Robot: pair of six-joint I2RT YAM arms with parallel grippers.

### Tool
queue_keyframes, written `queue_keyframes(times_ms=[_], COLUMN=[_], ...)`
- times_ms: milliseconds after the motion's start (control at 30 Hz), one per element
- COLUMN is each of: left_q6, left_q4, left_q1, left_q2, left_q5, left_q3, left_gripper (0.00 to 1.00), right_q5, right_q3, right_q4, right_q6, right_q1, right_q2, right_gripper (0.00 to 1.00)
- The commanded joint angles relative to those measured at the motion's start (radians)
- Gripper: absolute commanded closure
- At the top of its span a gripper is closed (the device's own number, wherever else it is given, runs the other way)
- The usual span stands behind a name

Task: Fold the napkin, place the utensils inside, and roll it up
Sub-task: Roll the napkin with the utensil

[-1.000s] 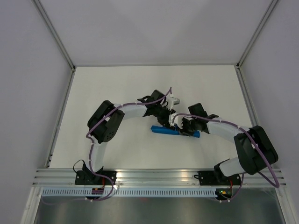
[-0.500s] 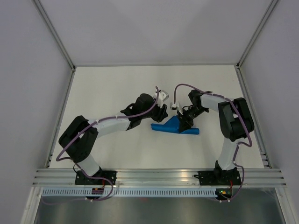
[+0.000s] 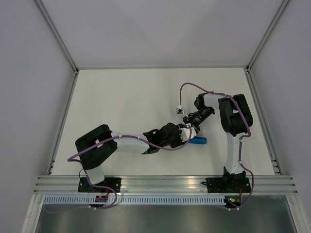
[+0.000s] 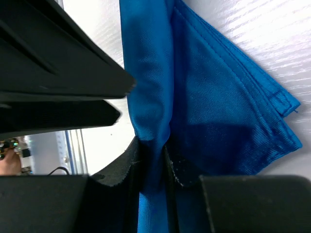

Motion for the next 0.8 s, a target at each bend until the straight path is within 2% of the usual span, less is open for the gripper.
queue_keyframes(times_ms=[0, 433, 533, 567, 700, 767], left_q6=[0.129, 0.219, 0.220, 0.222, 0.206, 0.194], left_q4=[0.015, 0.045, 0.026, 0.017, -0.041, -0.058], left_q1=[-0.032, -0.068, -0.068, -0.068, -0.066, -0.066], left_q2=[0.048, 0.154, 0.173, 0.177, 0.199, 0.203], left_q5=[-0.031, -0.061, -0.052, -0.042, 0.001, 0.034], left_q3=[0.042, 0.029, 0.031, 0.032, 0.037, 0.042], left_gripper=[0.44, 0.44, 0.52, 0.61, 0.75, 0.81], right_q5=[0.147, 0.135, 0.133, 0.133, 0.130, 0.127], right_q3=[0.003, 0.071, 0.092, 0.095, 0.114, 0.129], right_q4=[0.068, 0.018, 0.004, -0.002, -0.019, -0.034], right_q6=[-0.073, -0.076, -0.079, -0.081, -0.084, -0.089], right_q1=[-0.003, -0.008, -0.008, -0.009, -0.011, -0.014], right_q2=[0.084, 0.142, 0.154, 0.157, 0.162, 0.157], right_gripper=[0.85, 0.85, 0.86, 0.85, 0.83, 0.74])
